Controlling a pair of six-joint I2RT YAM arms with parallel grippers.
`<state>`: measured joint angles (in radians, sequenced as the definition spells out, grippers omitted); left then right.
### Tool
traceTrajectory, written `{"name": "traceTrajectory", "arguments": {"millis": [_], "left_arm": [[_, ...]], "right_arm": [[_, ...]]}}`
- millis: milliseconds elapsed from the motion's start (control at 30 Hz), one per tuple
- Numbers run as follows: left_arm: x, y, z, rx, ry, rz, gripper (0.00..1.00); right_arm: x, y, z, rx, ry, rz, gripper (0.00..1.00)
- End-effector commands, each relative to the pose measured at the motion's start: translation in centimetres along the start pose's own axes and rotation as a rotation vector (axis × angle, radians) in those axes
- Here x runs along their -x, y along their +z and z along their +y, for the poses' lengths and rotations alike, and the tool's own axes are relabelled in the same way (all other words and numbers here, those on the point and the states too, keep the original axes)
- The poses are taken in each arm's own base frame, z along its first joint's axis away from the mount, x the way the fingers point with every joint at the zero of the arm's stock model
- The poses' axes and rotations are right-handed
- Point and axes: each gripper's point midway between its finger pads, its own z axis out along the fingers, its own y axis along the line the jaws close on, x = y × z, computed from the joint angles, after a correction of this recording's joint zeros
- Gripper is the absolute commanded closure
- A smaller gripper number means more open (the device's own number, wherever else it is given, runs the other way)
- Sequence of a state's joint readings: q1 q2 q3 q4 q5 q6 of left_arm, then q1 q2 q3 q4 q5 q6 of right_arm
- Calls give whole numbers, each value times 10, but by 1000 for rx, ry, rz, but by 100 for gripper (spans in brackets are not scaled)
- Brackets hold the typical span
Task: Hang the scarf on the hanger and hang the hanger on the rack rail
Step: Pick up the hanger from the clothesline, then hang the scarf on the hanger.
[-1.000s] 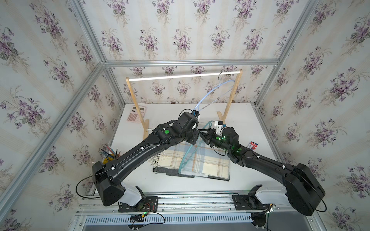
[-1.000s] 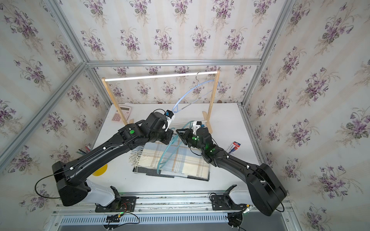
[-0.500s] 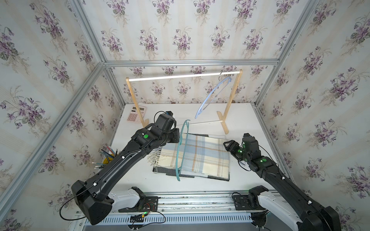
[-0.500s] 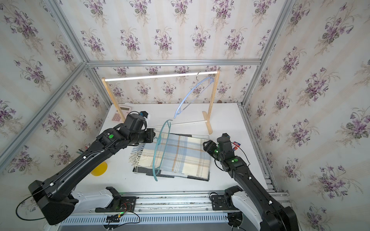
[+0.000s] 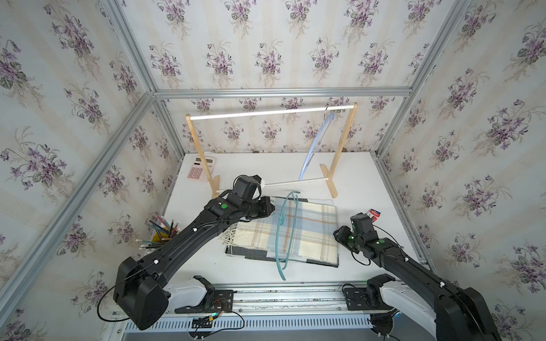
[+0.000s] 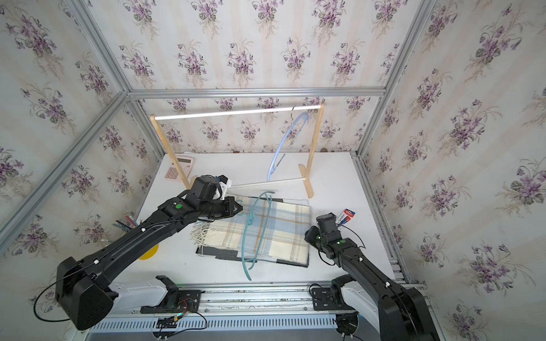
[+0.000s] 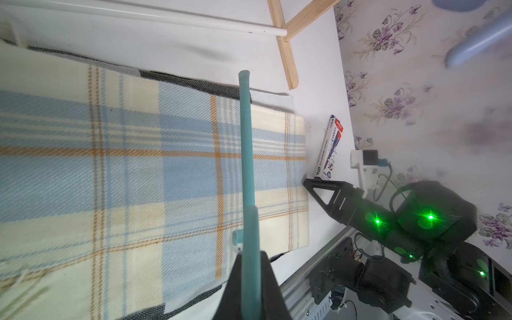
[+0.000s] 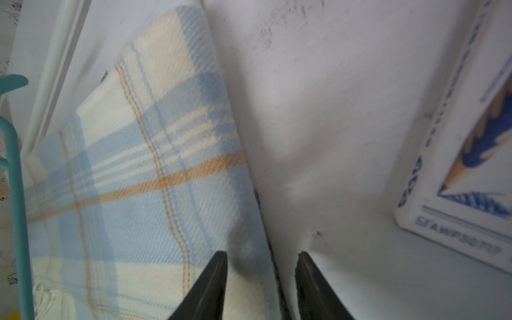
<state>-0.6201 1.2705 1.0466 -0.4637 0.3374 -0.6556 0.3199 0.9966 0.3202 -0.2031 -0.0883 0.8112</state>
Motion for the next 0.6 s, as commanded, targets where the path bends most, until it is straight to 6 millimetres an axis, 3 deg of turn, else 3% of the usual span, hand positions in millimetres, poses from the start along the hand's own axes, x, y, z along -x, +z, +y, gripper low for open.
{"name": "traceTrajectory", "arguments": {"millis": [0, 133, 367, 500, 567], "left_arm": [[13, 2, -17, -92, 66, -57, 100], [14, 9, -2, -29, 105, -76, 100], [13, 29, 24, 69, 117, -64, 100], [11, 36, 33, 105, 100, -46, 100], [12, 35, 33, 99, 97, -56, 100]], "right_arm": [[4, 3, 5, 26, -10, -18, 58], [7, 1, 6, 32, -16, -39, 68], [9, -6, 16, 75, -28, -45, 100], [17, -24, 32, 123, -47, -66, 100], [21, -40, 56, 225, -76, -77, 100]]}}
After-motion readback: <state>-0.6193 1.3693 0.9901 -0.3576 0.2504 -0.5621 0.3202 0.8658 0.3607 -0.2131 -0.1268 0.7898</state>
